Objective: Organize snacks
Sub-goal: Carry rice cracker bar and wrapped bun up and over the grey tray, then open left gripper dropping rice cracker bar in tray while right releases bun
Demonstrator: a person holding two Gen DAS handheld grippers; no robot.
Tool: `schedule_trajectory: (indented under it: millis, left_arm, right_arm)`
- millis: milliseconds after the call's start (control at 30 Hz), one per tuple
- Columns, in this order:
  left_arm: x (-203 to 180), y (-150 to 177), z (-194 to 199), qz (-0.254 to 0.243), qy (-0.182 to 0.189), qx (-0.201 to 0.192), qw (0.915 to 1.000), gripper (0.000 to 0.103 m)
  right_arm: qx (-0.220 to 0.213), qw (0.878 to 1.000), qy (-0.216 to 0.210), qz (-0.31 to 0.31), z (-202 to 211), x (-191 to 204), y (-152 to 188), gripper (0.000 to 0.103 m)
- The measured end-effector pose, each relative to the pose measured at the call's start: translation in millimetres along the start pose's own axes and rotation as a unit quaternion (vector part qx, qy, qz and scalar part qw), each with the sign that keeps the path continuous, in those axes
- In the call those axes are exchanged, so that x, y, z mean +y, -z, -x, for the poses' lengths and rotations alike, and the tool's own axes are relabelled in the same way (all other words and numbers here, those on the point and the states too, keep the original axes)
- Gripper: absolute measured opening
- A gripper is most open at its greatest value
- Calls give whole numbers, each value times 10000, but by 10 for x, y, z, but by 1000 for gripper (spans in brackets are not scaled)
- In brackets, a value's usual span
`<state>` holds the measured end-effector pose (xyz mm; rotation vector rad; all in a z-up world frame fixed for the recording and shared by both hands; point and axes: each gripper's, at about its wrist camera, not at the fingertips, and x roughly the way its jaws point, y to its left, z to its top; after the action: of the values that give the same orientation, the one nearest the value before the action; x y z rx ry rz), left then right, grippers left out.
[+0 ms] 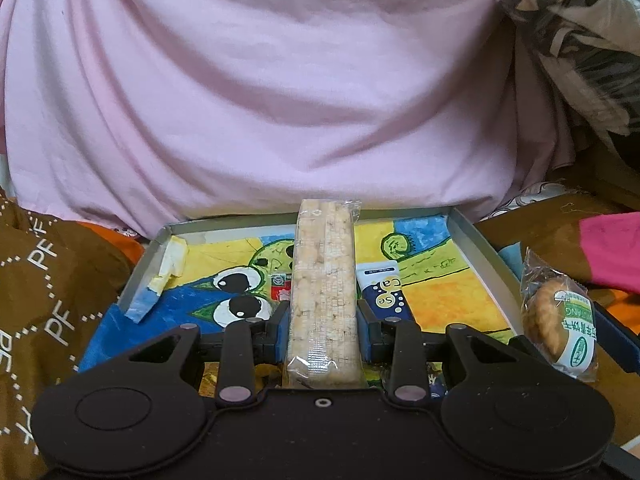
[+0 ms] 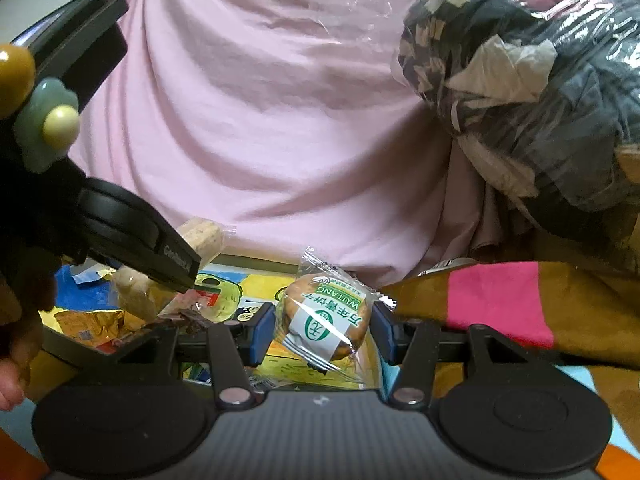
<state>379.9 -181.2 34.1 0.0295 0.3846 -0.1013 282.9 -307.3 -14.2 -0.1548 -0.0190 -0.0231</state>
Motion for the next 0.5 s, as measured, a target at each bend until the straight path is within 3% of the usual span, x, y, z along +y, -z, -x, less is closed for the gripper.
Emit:
schedule_trajectory:
  millis: [500]
  left_arm:
    - [10,84,-219,38,-12,127,9999,35]
  right_arm:
    - [173,9995,-39,-274,-175,-16,76,56]
